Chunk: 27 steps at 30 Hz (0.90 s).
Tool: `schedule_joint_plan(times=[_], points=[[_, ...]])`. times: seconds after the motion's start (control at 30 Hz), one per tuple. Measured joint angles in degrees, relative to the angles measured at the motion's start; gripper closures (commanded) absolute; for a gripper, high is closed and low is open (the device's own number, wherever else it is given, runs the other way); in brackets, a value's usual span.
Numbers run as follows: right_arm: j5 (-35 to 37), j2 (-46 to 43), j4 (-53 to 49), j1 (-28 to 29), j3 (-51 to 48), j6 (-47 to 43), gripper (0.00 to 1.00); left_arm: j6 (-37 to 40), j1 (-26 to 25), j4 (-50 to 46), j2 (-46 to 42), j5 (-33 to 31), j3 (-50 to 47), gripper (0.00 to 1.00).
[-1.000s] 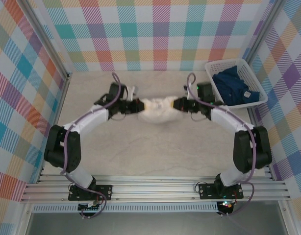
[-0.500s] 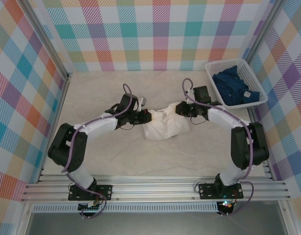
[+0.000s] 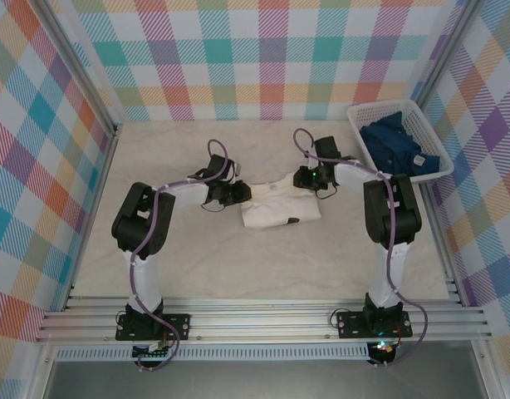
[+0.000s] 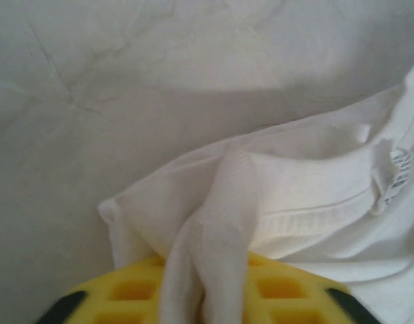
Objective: Fold the inside-out t-shirt
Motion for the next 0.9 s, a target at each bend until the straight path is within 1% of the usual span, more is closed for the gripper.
schedule_joint_plan(times=[0.1, 0.2, 0.27, 0.33, 0.43, 0.5, 0.63, 0.77, 0.9], points=[[1.0, -0.2, -1.7, -1.0, 0.9, -1.2, 0.57, -0.2, 0.9, -0.1, 0.0, -0.3, 0.6, 0.52], [2.2, -2.1, -3.9, -2.0, 0.8, -2.3, 0.54, 0.6, 1.8, -1.1, -1.2, -1.4, 0.7, 0.44], [3.3, -5.0, -4.4, -2.3, -0.5, -2.8, 0.53, 1.0, 2.1, -1.7, -4.0, -2.1, -0.7, 0.36], [3.5, -9.6, -4.7, -2.6, -3.1, -2.9, 0.53, 0.9, 2.1, -1.8, -8.9, -2.5, -3.7, 0.28], [2.1, -14.0, -4.6, -1.7, -5.4, -2.8, 0.55, -0.1, 2.1, -1.6, -15.4, -1.4, -8.2, 0.24], [0.2, -14.3, -3.5, -0.2, -5.7, -2.5, 0.57, -1.2, 2.1, -0.6, -16.3, 0.5, -9.6, 0.21], [-2.6, -10.6, -1.9, 2.2, -5.6, -1.7, 0.61, -3.6, 1.7, 1.1, -13.3, 4.3, -11.2, 0.19], [-2.5, -5.9, -2.0, 2.3, -5.6, -0.9, 0.64, -3.9, 0.9, 1.7, -8.5, 5.5, -10.7, 0.18], [-1.9, -3.8, -2.1, 2.0, -5.6, -0.5, 0.65, -4.2, 0.4, 3.3, -6.4, 6.6, -8.3, 0.18]])
